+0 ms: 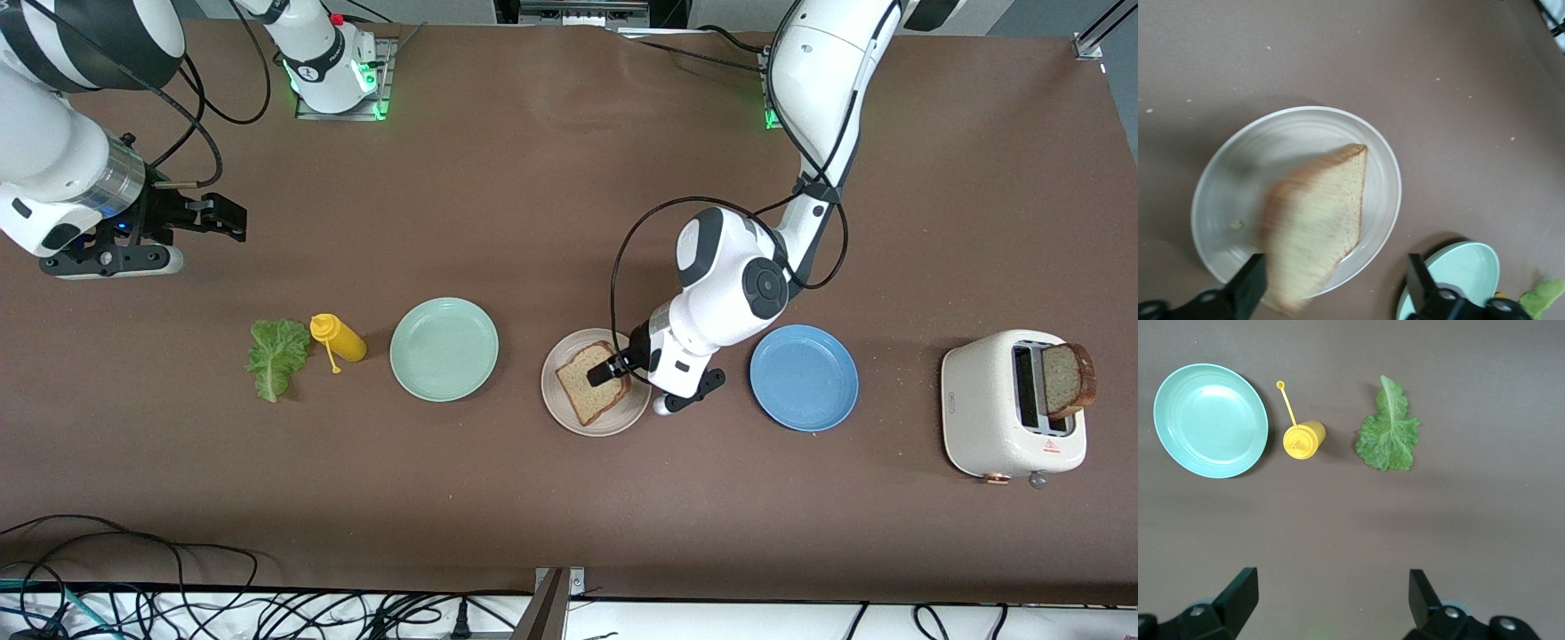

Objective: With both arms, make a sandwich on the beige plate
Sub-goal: 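Release the bread on the beige plate and return the left gripper to the toaster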

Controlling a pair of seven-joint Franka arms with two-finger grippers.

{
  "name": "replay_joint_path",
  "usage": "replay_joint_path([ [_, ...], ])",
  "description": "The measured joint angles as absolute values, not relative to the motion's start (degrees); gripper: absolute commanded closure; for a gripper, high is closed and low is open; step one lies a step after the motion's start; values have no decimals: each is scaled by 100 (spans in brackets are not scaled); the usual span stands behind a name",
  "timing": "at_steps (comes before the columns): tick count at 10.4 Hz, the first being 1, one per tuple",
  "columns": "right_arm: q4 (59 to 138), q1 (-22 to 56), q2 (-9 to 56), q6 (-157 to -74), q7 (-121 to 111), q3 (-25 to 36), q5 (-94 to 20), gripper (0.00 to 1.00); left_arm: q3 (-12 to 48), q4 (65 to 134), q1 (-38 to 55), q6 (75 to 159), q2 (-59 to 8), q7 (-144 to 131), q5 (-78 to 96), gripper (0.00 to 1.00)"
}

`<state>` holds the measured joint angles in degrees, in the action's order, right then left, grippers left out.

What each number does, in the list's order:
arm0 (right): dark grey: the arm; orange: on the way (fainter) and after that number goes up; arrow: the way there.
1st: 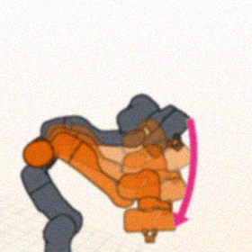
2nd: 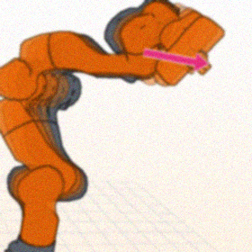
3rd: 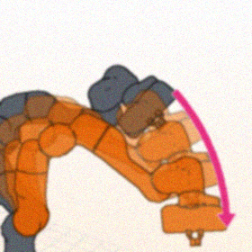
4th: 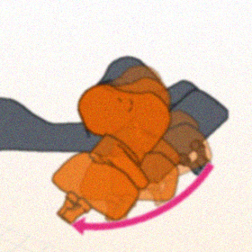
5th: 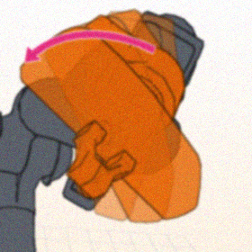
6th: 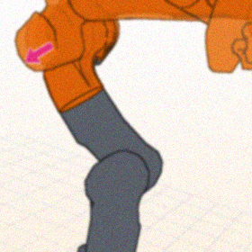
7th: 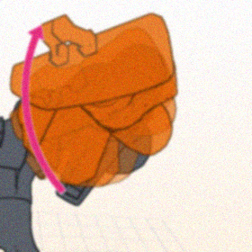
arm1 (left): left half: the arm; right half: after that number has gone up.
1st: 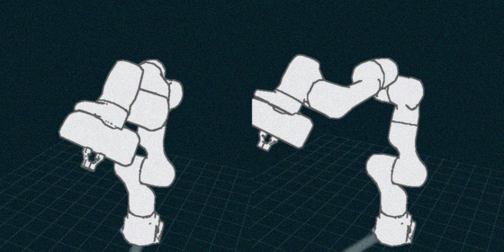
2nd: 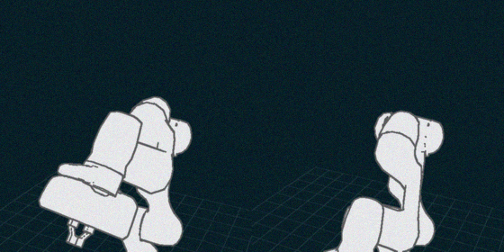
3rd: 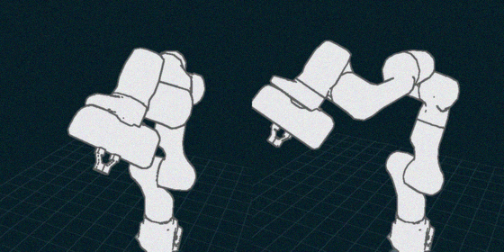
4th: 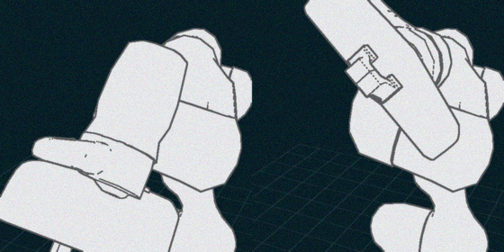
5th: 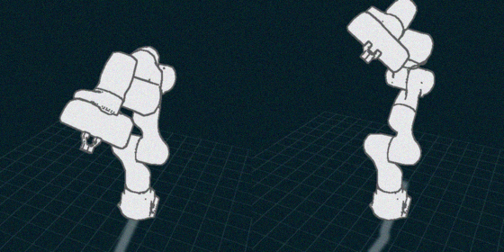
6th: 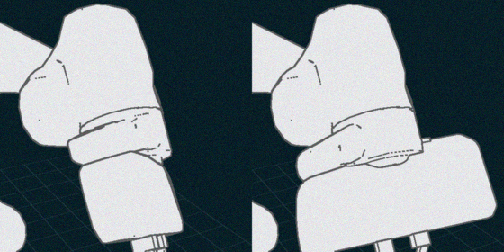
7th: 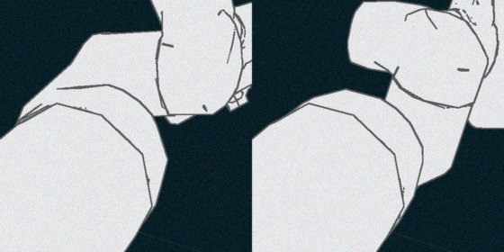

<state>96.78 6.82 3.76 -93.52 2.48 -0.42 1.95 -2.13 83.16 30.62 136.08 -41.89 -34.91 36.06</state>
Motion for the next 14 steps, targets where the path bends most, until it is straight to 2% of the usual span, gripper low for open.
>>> replay_joint_path([
  [6, 9709, 677, 537, -9426, 251, -5, 197, 0, -240, 8235, 2512, 12666, -4083, -3415, 2491, 0],
  [11, 9747, 674, 695, -9532, 251, 1, 199, 0, -260, 8181, 1706, 11393, -3288, -2585, 1256, 0],
  [14, 10225, 664, 876, -10188, 249, 12, 207, 0, -282, 8137, 1297, 10455, -2712, -1749, 756, 0],
])
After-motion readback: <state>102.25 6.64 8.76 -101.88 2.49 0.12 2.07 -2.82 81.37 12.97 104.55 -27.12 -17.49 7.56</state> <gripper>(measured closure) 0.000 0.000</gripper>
